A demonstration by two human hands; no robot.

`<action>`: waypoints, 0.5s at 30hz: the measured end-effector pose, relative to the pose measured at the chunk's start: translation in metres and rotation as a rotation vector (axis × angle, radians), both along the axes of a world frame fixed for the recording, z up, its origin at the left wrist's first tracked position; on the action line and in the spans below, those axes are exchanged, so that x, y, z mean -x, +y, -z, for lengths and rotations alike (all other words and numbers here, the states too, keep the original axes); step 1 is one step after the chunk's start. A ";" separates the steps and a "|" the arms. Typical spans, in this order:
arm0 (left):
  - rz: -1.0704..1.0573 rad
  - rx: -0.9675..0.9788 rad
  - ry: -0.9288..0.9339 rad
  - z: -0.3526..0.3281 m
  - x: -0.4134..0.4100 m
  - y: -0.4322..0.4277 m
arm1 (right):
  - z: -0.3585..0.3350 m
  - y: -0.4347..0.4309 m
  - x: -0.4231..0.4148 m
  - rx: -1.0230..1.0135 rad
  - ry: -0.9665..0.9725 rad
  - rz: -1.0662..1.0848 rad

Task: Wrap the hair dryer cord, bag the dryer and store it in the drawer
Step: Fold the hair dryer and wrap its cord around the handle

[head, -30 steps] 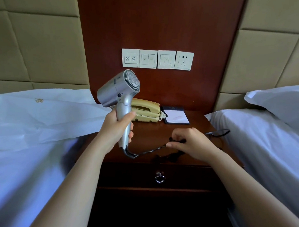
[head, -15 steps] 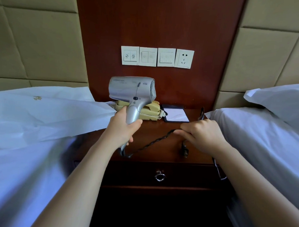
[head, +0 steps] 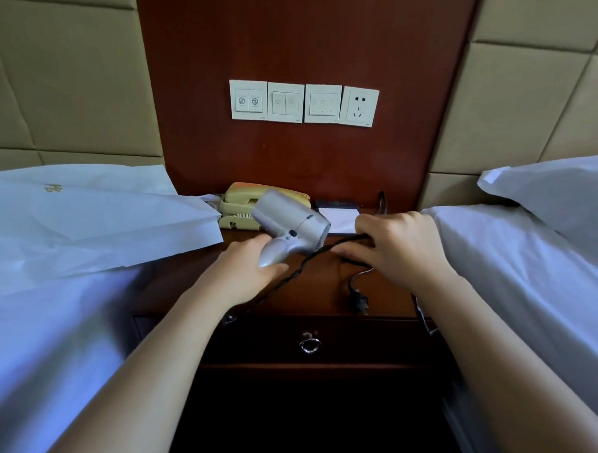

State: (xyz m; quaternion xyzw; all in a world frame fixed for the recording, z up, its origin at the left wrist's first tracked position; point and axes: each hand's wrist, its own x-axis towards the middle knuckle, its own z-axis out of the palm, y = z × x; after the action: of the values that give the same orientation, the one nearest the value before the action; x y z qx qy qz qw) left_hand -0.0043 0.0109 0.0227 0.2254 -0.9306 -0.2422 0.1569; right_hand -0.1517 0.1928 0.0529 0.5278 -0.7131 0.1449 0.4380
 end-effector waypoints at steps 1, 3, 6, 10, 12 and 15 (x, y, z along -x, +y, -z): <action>0.024 -0.031 -0.008 -0.001 -0.001 0.001 | -0.001 0.001 0.000 -0.006 -0.003 -0.001; 0.104 -0.110 -0.006 -0.004 -0.003 0.005 | -0.002 0.003 0.002 -0.008 -0.028 0.009; 0.208 -0.209 -0.005 -0.015 -0.004 0.019 | -0.003 0.009 0.008 0.015 -0.109 0.005; 0.254 -0.261 -0.075 -0.024 -0.008 0.032 | -0.006 0.015 0.014 0.000 -0.254 0.052; 0.304 -0.333 -0.133 -0.025 -0.013 0.038 | -0.006 0.018 0.016 -0.010 -0.300 0.065; 0.392 -0.314 -0.220 -0.022 -0.014 0.048 | -0.007 0.022 0.017 0.017 -0.404 0.090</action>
State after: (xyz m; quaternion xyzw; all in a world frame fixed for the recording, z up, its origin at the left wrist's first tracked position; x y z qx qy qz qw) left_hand 0.0100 0.0591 0.0445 0.0876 -0.9190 -0.3831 -0.0320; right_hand -0.1690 0.2152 0.0604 0.4519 -0.8082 0.2341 0.2964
